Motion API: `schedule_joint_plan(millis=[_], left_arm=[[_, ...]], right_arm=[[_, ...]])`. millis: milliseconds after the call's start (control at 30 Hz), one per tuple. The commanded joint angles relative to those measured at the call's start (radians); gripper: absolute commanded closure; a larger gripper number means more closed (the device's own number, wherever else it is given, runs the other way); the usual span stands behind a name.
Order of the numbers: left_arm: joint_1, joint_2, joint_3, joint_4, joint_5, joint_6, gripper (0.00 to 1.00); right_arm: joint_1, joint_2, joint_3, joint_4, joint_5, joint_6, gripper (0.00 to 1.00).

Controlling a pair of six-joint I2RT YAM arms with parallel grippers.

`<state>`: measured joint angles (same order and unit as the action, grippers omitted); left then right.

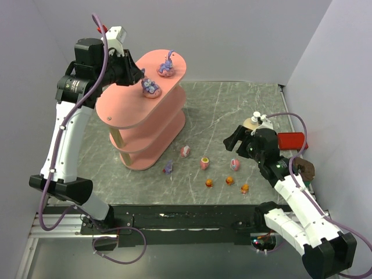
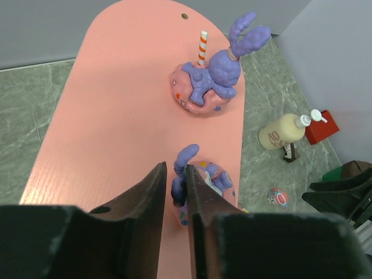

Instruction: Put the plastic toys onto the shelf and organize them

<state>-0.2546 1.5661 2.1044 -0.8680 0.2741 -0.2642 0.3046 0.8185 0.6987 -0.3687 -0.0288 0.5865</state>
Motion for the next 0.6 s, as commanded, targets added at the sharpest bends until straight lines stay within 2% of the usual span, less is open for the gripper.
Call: schedule_joint_plan(millis=[0,367,400,467,500,567], left_arm=[[0.002,-0.006,0.023,-0.022,0.02,0.017,0.71],[0.002,-0.011,0.04,-0.017,0.017,0.011,0.55],[0.002,-0.012,0.04,-0.017,0.016,0.011,0.49],[0.0,-0.023,0.043,-0.006,0.011,0.005,0.45],[0.002,-0.029,0.042,0.0,0.019,0.006,0.39],[0.002,-0.047,0.029,0.027,0.03,0.002,0.35]], right_arm=[[-0.007,0.001,-0.005,0.039,-0.005,0.003,0.08],[-0.007,0.005,-0.007,0.043,-0.008,0.004,0.08],[-0.007,0.005,-0.007,0.043,-0.008,0.006,0.08],[-0.007,0.002,-0.005,0.047,-0.029,-0.004,0.05],[-0.007,-0.004,-0.007,0.05,-0.039,-0.008,0.02],[-0.009,-0.016,-0.016,0.073,-0.066,-0.022,0.0]])
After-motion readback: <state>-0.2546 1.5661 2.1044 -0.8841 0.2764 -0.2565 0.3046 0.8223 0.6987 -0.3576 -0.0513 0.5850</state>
